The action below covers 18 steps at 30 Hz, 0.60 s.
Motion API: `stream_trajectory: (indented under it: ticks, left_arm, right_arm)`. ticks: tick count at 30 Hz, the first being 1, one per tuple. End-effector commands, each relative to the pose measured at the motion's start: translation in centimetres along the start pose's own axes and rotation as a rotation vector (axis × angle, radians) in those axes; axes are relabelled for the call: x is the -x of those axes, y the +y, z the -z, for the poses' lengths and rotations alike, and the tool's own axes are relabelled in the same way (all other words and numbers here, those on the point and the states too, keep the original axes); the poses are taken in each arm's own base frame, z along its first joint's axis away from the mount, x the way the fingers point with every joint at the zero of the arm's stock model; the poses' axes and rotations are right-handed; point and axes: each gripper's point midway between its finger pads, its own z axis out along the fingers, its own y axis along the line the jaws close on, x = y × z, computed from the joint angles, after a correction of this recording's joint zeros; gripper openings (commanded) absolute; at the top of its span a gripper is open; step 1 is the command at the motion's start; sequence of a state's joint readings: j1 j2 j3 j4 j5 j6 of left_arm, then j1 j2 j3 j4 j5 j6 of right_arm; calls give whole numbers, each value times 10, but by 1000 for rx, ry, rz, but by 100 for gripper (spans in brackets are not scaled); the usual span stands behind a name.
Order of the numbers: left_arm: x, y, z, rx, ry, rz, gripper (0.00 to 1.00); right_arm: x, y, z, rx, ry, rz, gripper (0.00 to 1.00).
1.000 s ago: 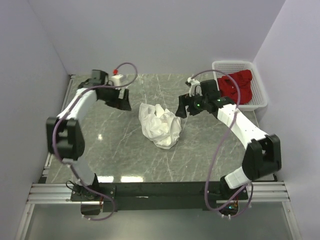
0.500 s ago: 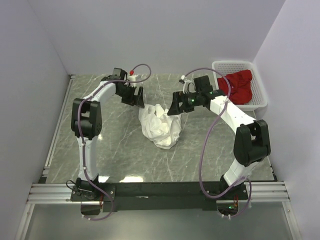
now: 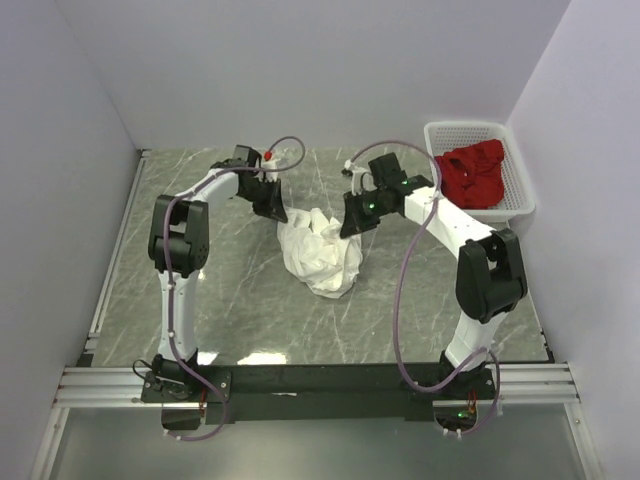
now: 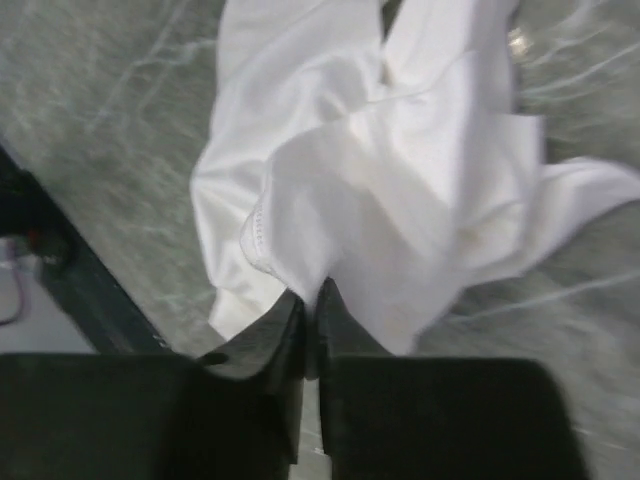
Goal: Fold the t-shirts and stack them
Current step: Flatten the tshirt out
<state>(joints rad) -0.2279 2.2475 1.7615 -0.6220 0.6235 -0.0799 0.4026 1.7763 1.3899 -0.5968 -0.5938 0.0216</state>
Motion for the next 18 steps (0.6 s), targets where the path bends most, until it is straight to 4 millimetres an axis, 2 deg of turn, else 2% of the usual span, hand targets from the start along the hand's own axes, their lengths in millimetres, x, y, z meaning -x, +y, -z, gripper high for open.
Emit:
stream_trajectory:
  ticks: [1, 2, 3, 4, 5, 6, 7, 8, 9, 10, 11, 12, 13, 14, 15, 16, 17, 18]
  left_arm:
    - [45, -13, 48, -23, -133, -38, 0]
    - [55, -15, 64, -22, -175, -43, 0]
    - [67, -6, 85, -7, -231, -37, 0]
    - [80, -17, 113, -12, -289, -70, 0]
    - [89, -20, 134, -4, -327, -85, 0]
    - [87, -9, 157, 21, -339, -79, 0]
    - [87, -18, 182, 24, -363, -106, 0]
    - [82, -27, 194, 9, -360, -123, 0]
    - [63, -9, 216, 45, -334, -130, 0]
    - [52, -19, 238, 52, -339, -162, 0]
    - [31, -20, 242, 30, -302, -164, 0]
    - [10, -12, 254, 45, -268, -217, 0]
    - [-19, -29, 269, 38, -230, -221, 0]
    - [-50, -27, 265, 27, -173, -203, 0]
    - [-71, -19, 271, 66, -147, -247, 0]
    - [-89, -28, 283, 107, -148, -287, 0]
    - [-127, -26, 274, 95, -65, -294, 0]
    - [-148, -20, 274, 137, -10, -311, 0]
  right_arm:
    - [42, -18, 33, -90, -93, 61, 0]
    - [61, -21, 48, -105, -142, 73, 0]
    - [71, -21, 60, -108, -171, 93, 0]
    - [77, -19, 71, -109, -186, 100, 0]
    - [93, -18, 91, -120, -232, 136, 0]
    - [100, -12, 106, -125, -260, 165, 0]
    - [99, -7, 119, -130, -258, 178, 0]
    - [95, -7, 127, -138, -256, 216, 0]
    - [91, -1, 144, -150, -273, 243, 0]
    - [77, 2, 150, -154, -244, 249, 0]
    - [56, -1, 146, -157, -199, 267, 0]
    - [44, 11, 160, -160, -213, 303, 0]
    - [14, 7, 151, -149, -149, 280, 0]
    - [0, 6, 153, -161, -136, 294, 0]
    - [-12, 12, 161, -176, -151, 315, 0]
    - [-42, 5, 149, -176, -89, 289, 0]
    - [-56, 0, 148, -193, -69, 306, 0]
    - [-68, 1, 151, -206, -71, 324, 0]
